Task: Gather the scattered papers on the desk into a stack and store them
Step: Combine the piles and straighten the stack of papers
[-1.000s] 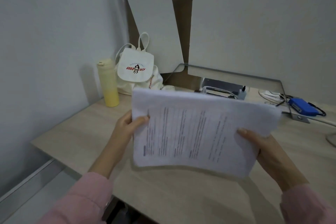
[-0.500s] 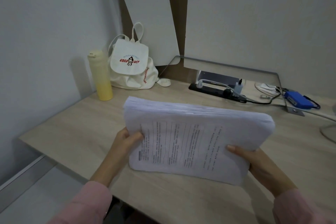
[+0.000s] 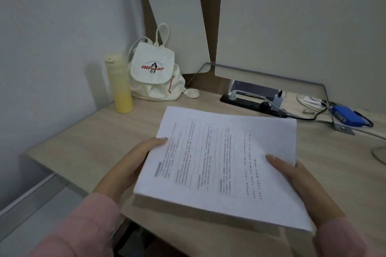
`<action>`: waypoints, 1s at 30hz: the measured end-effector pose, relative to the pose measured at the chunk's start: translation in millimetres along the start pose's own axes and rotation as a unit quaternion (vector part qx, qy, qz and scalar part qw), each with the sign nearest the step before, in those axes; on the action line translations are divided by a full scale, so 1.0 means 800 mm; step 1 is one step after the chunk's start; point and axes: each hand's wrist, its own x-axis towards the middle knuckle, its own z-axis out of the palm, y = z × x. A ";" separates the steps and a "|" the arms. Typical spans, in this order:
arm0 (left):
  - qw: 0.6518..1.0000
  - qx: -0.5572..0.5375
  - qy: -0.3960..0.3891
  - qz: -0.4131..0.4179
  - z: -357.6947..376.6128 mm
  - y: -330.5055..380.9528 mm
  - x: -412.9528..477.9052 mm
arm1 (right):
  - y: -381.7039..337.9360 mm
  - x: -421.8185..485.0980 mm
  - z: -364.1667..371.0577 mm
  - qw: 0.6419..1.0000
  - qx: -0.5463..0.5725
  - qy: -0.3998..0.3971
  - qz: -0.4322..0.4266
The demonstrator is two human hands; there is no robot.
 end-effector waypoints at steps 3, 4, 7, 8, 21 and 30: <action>0.968 -0.253 -0.006 0.008 -0.004 -0.013 -0.009 | 0.006 -0.002 0.012 0.998 0.066 0.014 0.015; 0.947 -0.319 -0.006 0.022 0.000 -0.017 -0.012 | 0.010 -0.002 0.017 0.996 0.090 0.021 0.012; 0.940 -0.336 0.035 0.051 0.031 -0.024 -0.012 | 0.029 0.002 0.038 0.986 0.165 0.025 0.001; 0.957 -0.277 0.063 0.060 0.046 -0.025 -0.009 | 0.036 0.003 0.046 0.982 0.190 0.018 -0.001; 0.928 -0.014 0.183 0.323 0.067 0.015 -0.010 | 0.026 -0.001 0.029 0.995 0.056 -0.072 -0.044; 0.892 0.094 0.140 0.419 0.080 0.015 -0.010 | -0.019 0.012 0.073 0.966 -0.038 0.059 -0.249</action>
